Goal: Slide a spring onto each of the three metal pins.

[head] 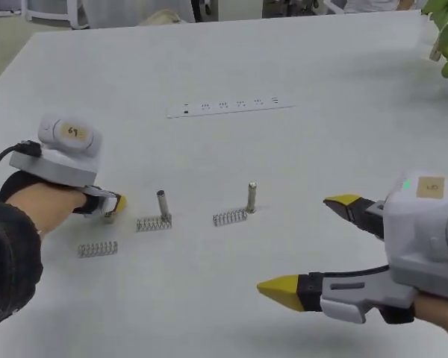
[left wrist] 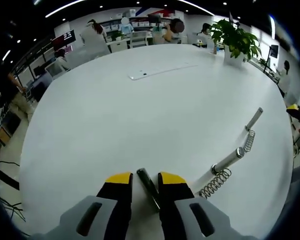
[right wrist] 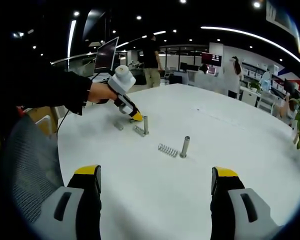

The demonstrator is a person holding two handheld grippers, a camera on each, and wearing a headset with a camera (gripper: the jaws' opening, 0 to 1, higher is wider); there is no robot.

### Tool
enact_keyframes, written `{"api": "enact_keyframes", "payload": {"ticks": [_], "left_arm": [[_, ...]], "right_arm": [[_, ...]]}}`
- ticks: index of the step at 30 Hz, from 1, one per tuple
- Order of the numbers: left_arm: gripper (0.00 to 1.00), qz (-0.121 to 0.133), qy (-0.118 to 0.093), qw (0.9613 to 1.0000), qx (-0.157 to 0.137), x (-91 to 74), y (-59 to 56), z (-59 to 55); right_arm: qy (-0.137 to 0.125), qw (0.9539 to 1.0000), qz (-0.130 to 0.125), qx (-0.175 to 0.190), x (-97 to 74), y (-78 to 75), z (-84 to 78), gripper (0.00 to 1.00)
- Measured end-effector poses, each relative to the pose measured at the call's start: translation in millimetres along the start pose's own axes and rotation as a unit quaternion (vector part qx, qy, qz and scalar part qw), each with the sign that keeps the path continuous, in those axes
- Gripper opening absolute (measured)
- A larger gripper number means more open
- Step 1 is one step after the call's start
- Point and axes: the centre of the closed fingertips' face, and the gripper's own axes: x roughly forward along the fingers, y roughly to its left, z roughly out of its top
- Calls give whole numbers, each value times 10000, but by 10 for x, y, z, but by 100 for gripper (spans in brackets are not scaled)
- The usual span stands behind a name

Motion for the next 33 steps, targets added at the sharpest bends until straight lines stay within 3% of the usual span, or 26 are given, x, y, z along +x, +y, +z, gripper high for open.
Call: {"api": "enact_keyframes", "payload": {"ticks": [11,33], "left_arm": [[6,55,78,9999,32,19,28,-3],[0,96,223,9995,-187,48,31,-17]], "right_arm": [[17,10000,11,-2,6,9,-11,90],[-35,10000,27,7,3,11,3,89]]}}
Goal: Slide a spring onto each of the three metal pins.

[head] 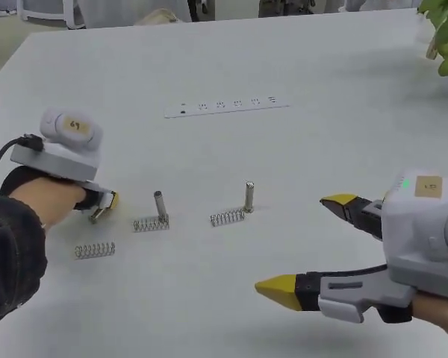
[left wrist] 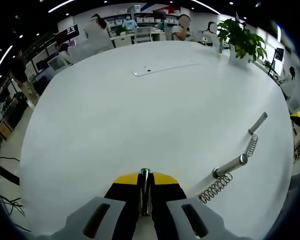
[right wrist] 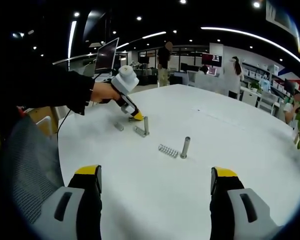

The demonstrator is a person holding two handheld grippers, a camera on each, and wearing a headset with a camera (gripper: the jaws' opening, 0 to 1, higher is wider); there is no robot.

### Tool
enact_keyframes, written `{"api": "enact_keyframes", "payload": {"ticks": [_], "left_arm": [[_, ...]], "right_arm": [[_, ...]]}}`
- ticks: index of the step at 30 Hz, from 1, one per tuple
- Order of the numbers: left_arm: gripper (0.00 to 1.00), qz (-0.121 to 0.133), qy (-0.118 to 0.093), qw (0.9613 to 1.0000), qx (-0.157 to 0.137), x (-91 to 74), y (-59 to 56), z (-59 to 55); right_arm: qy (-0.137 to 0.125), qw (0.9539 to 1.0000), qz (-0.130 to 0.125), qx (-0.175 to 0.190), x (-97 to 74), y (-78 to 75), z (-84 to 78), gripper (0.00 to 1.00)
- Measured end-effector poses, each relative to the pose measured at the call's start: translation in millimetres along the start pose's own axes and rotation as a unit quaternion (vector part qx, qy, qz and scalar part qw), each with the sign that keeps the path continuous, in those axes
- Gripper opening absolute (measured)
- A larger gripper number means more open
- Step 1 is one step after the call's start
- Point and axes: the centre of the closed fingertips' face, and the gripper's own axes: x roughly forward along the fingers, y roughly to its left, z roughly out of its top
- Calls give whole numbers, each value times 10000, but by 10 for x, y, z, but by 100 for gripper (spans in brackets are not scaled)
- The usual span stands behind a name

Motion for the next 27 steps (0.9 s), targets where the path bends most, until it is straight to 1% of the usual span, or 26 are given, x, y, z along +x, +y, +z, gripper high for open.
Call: {"api": "enact_keyframes", "payload": {"ticks": [6,14,20,27], "left_arm": [[0,-25,22,10000,-81,-46,1,-14],[0,-29,-71,9998,-186,-159,17,12],[0,-38,-128,9997,-185,-246,2,17],[0,-40,-195,9995,-243,-364,5,-11]], "right_arm": [[1,10000,-4,-10,1,1,1,89],[-6,10000,9,-52,4,21,21,89],[-16,10000,22,-92,4,38,36,89],[-16,9999,22,-132,2,49,44,89]]}}
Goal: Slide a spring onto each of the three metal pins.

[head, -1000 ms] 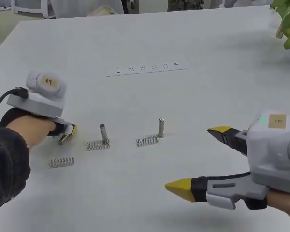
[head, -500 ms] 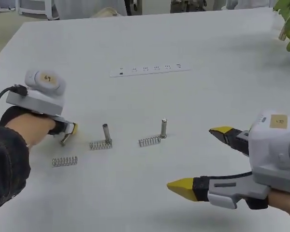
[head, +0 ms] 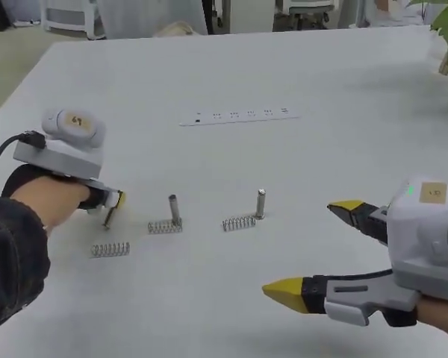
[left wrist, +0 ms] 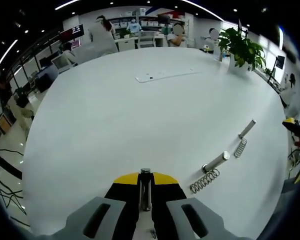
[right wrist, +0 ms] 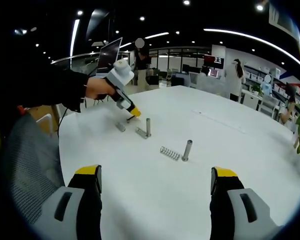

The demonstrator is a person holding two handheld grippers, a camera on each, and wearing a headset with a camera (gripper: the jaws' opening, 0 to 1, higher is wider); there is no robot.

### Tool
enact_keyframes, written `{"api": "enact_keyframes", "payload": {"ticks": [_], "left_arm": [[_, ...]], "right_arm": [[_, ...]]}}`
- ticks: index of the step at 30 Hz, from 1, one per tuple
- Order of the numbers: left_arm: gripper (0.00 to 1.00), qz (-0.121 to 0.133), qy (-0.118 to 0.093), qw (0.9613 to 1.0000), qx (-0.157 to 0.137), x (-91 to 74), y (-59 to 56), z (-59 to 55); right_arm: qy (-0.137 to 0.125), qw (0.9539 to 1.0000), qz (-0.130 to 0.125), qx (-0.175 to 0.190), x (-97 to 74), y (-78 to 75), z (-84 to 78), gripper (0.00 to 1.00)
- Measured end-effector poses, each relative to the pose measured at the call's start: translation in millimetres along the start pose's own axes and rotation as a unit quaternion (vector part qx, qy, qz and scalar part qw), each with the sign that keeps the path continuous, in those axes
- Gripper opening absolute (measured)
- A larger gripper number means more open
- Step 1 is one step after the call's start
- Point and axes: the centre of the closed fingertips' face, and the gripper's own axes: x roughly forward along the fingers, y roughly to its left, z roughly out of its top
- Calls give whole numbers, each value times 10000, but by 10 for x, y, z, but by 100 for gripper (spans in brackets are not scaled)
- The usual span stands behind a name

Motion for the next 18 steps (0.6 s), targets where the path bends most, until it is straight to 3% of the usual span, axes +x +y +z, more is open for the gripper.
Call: {"api": "enact_keyframes", "payload": {"ticks": [18], "left_arm": [[0,-16,-128,9999,-81,-146,5,-34]], "right_arm": [[3,10000,24,-83,-4,44,22,89]]}}
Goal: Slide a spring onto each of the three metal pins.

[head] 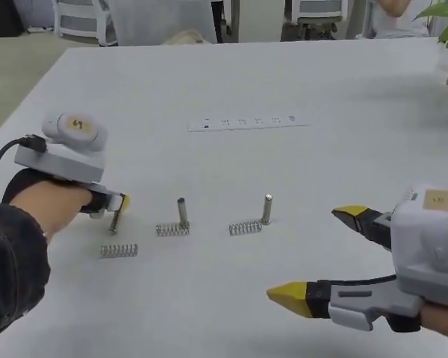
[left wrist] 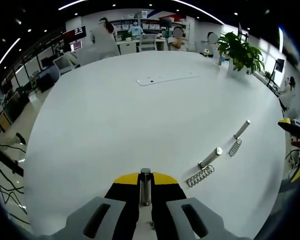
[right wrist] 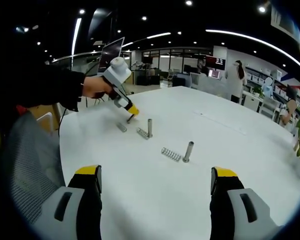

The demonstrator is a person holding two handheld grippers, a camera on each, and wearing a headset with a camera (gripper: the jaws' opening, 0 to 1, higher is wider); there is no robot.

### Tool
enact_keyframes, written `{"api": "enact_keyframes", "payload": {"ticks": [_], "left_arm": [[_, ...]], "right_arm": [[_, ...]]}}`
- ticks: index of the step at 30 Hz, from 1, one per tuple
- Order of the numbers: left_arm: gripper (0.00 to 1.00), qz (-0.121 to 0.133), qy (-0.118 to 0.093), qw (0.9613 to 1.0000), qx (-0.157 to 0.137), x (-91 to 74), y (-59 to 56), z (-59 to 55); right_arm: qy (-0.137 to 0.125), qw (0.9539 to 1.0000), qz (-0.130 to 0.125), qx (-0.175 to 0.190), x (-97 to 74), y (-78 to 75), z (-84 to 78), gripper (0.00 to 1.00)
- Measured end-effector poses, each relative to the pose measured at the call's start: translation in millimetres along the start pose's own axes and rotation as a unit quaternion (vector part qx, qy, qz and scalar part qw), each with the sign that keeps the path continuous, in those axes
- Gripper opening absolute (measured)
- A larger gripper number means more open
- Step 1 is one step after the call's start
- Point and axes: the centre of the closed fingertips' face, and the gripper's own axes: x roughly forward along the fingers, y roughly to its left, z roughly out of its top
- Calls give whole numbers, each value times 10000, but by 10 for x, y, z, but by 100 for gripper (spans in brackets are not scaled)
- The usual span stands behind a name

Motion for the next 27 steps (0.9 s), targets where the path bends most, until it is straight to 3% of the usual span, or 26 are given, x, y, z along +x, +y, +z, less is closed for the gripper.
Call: {"api": "enact_keyframes", "payload": {"ticks": [27], "left_arm": [[0,6,-264,9993,-267,-126,54,-44]], "right_arm": [[28,10000,49,-79,21,50,13,89]]}}
